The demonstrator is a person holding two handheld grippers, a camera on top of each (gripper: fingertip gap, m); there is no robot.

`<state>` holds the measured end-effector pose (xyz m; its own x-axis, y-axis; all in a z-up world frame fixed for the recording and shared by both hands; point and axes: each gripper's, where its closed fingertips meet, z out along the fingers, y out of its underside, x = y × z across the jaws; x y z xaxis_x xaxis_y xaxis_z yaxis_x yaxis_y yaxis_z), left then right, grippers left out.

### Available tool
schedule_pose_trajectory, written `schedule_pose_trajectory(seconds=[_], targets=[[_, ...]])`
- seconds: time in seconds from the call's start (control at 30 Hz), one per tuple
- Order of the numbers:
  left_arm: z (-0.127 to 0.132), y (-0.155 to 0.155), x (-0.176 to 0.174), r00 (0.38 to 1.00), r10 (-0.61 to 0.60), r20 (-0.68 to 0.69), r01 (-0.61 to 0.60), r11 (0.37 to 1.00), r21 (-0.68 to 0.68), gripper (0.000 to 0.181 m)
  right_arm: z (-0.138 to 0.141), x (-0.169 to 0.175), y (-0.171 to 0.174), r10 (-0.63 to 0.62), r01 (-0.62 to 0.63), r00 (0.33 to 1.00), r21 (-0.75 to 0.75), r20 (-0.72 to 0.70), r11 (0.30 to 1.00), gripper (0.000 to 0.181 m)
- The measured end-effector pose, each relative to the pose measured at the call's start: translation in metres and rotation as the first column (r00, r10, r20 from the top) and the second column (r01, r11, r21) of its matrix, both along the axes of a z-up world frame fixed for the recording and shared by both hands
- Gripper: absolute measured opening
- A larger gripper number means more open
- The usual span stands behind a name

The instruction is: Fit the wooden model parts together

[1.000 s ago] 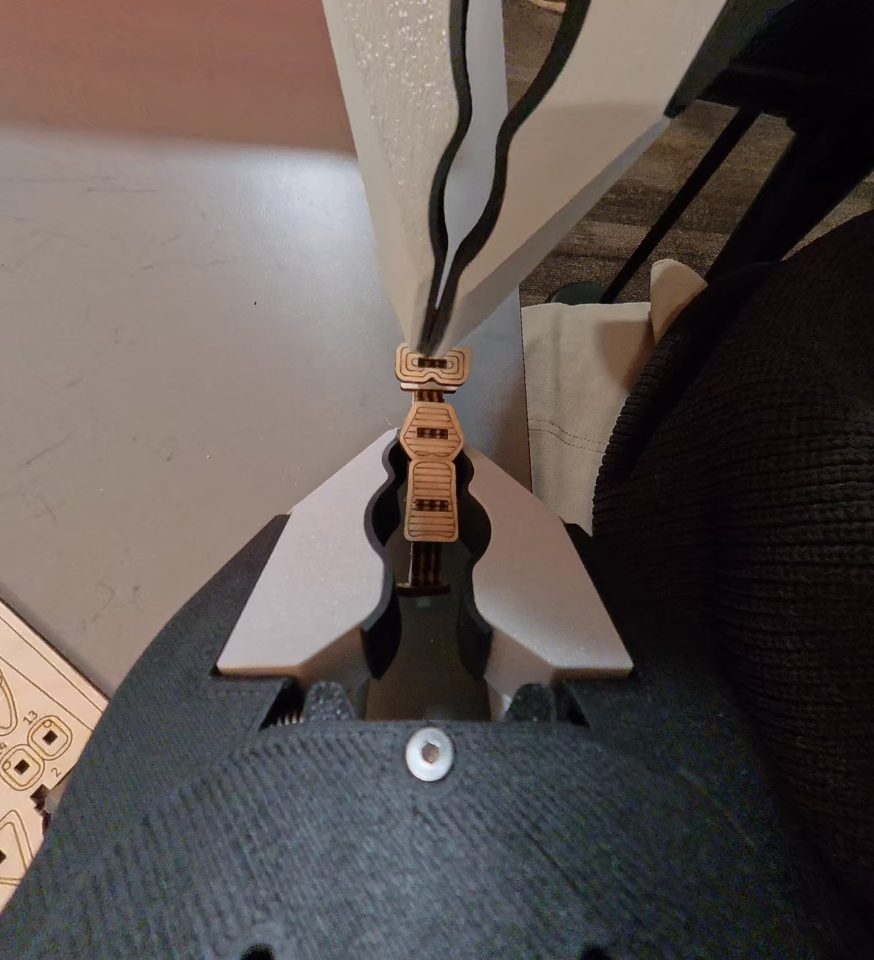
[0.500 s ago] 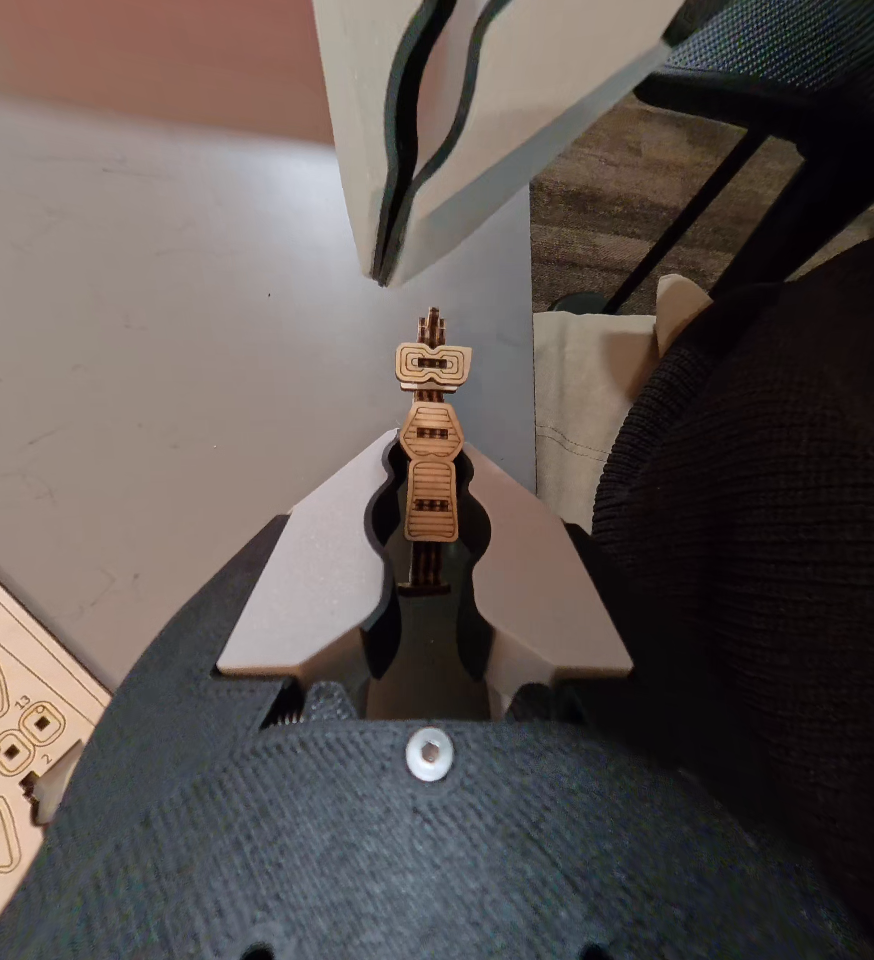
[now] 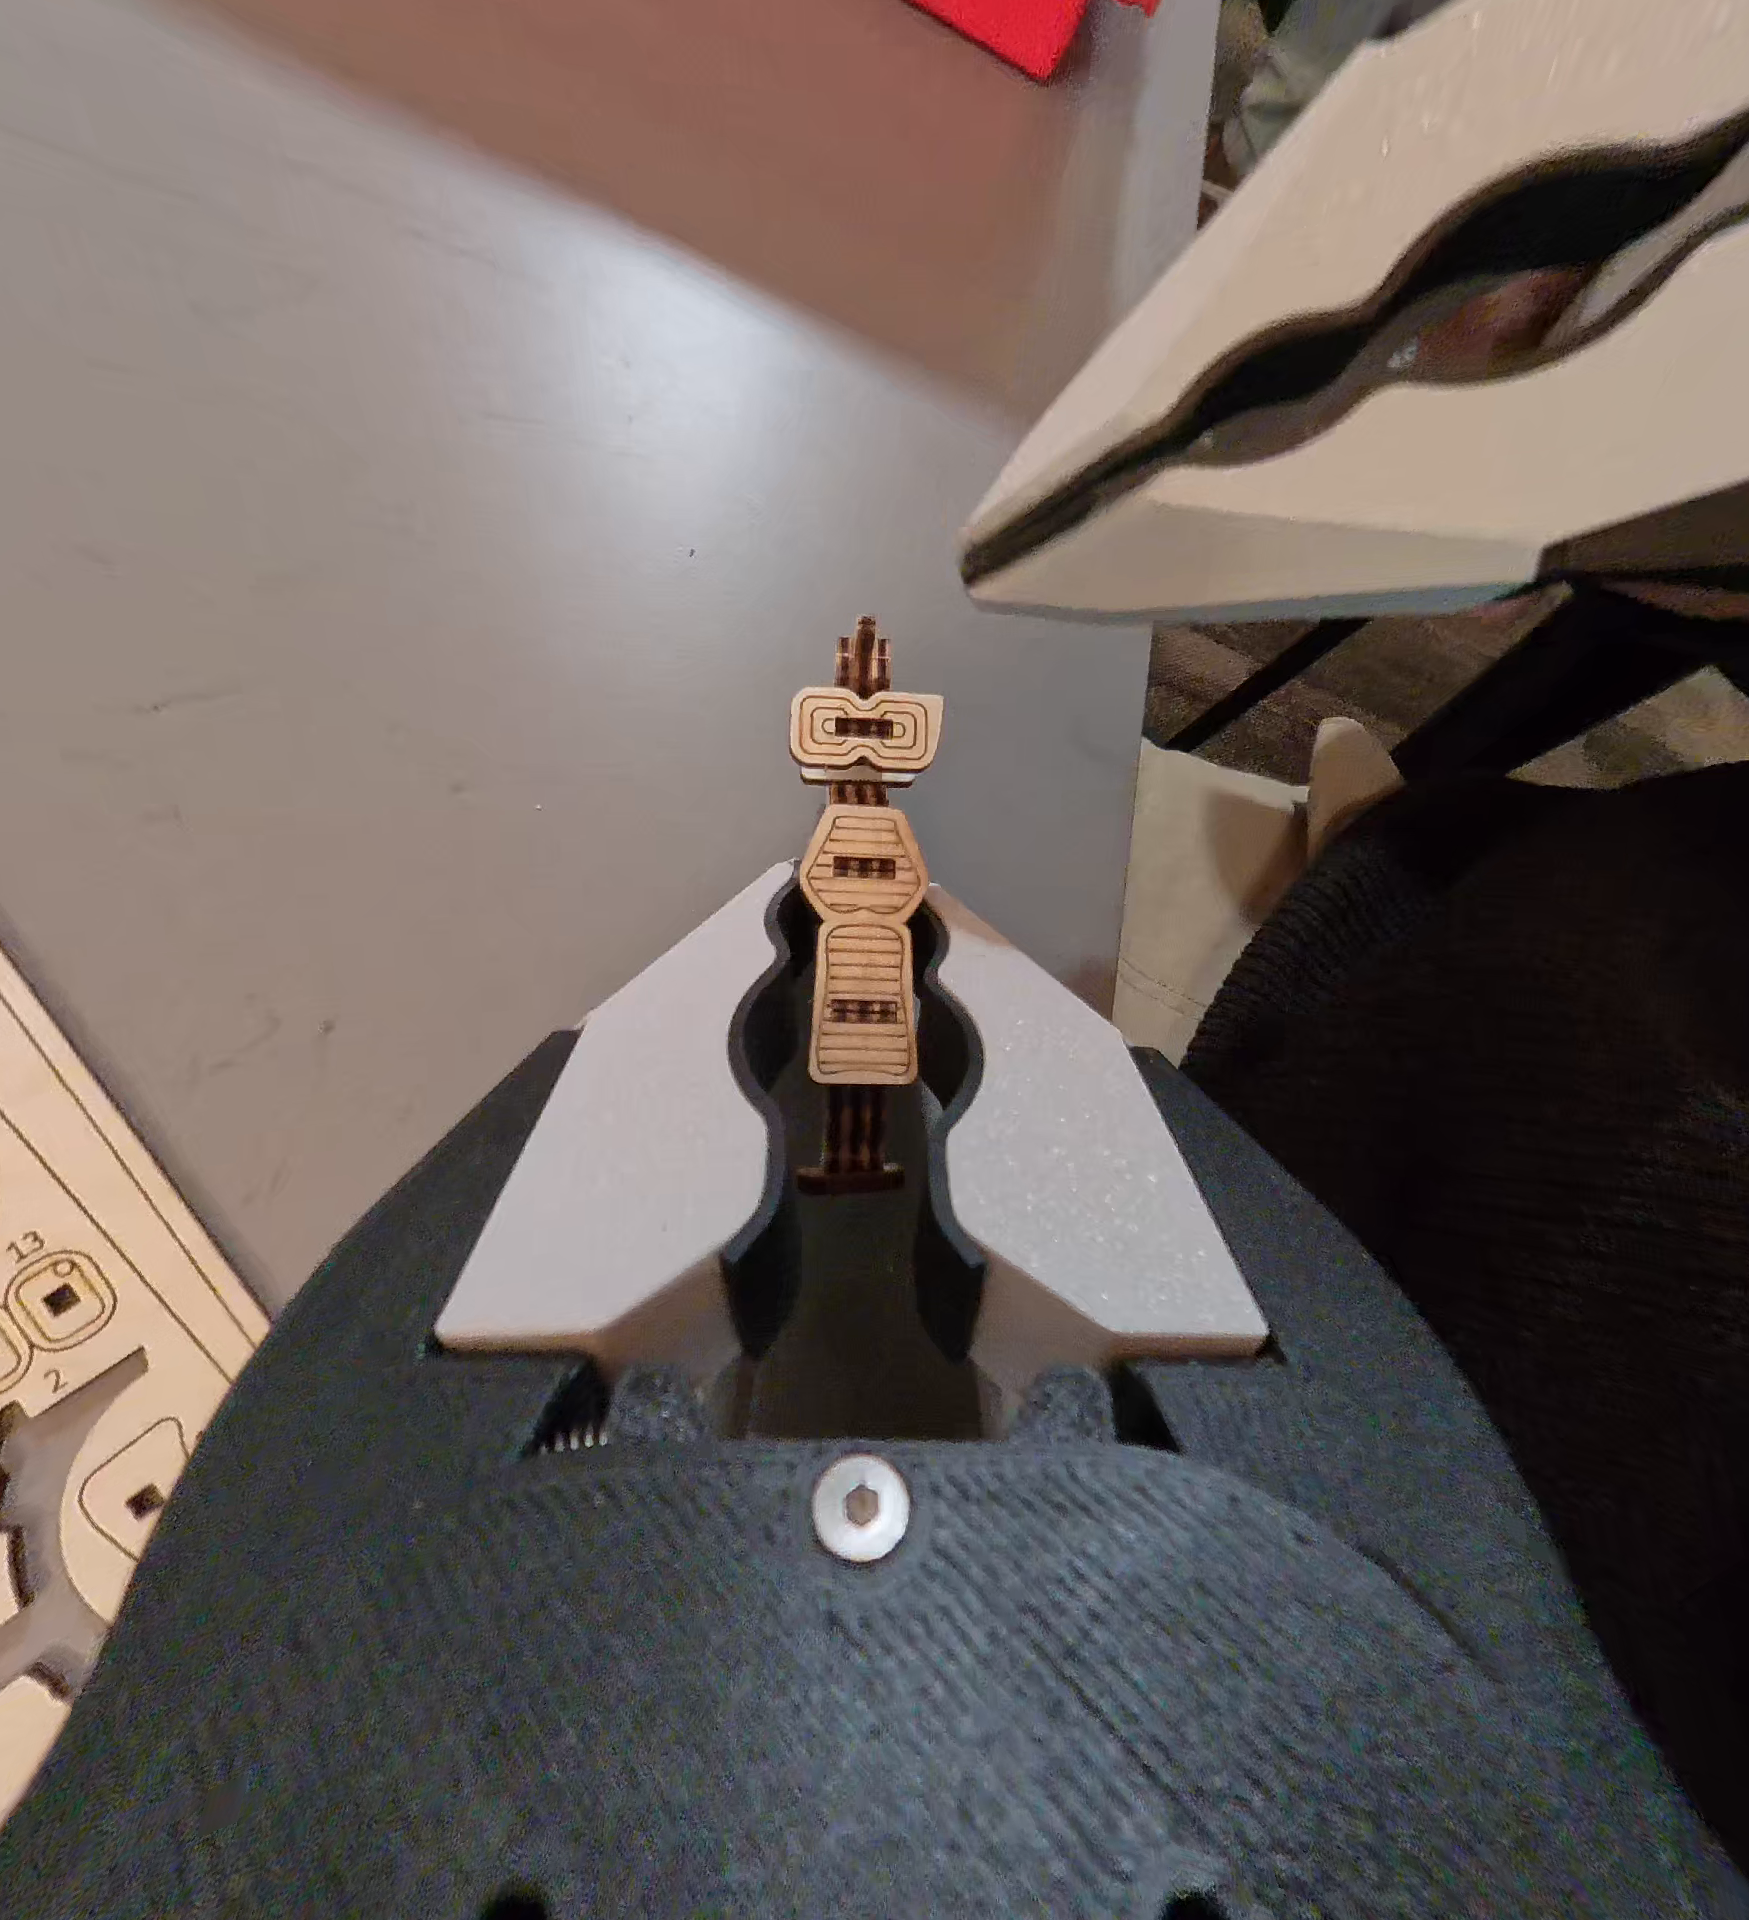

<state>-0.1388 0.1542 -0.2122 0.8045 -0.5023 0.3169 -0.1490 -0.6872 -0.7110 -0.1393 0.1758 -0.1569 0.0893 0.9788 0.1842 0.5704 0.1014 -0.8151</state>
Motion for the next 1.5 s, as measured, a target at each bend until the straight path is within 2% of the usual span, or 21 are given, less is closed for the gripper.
schedule_pose_trajectory(seconds=[0.03,0.13,0.27,0.37,0.57,0.73,0.9,1.03,1.3,1.43,1.5], targets=[[0.000,0.000,0.000,1.000,0.004,-0.003,-0.004,1.000,0.000,0.016,0.000,0.000,-0.004,0.014,-0.014,1.000,-0.013,-0.006,1.000,0.000],[-0.001,0.001,0.000,1.000,0.009,-0.029,-0.009,1.000,0.003,0.016,0.005,-0.005,-0.012,0.029,-0.032,0.998,-0.041,-0.064,0.999,0.000],[-0.003,0.001,0.000,0.997,0.009,-0.070,-0.008,1.000,0.010,0.016,-0.008,-0.003,0.000,-0.017,0.016,1.000,0.036,0.012,0.999,0.000],[-0.004,0.001,-0.001,0.997,0.009,-0.081,-0.008,1.000,0.015,0.016,-0.011,-0.006,-0.004,-0.005,0.005,0.999,0.016,0.032,1.000,0.000],[-0.004,0.002,-0.002,0.995,0.014,-0.097,-0.012,1.000,0.021,0.016,-0.004,-0.013,-0.004,0.007,-0.016,0.999,0.202,0.044,0.979,0.000],[-0.004,0.002,-0.002,0.995,0.017,-0.101,-0.014,1.000,0.022,0.016,-0.016,-0.014,-0.007,0.005,-0.016,0.997,0.148,0.076,0.989,0.000],[-0.004,0.002,-0.002,0.994,0.017,-0.108,-0.014,1.000,0.025,0.016,-0.007,-0.017,-0.007,-0.006,0.006,1.000,0.063,0.005,0.998,0.000],[-0.004,0.002,-0.002,0.993,0.019,-0.115,-0.016,1.000,0.027,0.016,-0.026,-0.016,-0.007,-0.026,0.028,0.997,-0.017,0.067,0.999,0.000],[-0.004,0.002,-0.002,0.993,0.018,-0.116,-0.015,0.999,0.028,0.016,-0.002,-0.015,-0.001,-0.054,0.052,0.998,-0.060,-0.031,0.997,0.000],[-0.004,0.002,-0.002,0.993,0.019,-0.121,-0.015,0.999,0.028,0.016,-0.023,-0.014,0.000,-0.074,0.077,0.996,-0.049,0.055,0.996,0.000],[-0.004,0.002,-0.002,0.992,0.018,-0.121,-0.015,1.000,0.027,0.015,-0.025,-0.014,-0.001,-0.074,0.079,0.995,-0.079,0.067,0.994,0.000]])
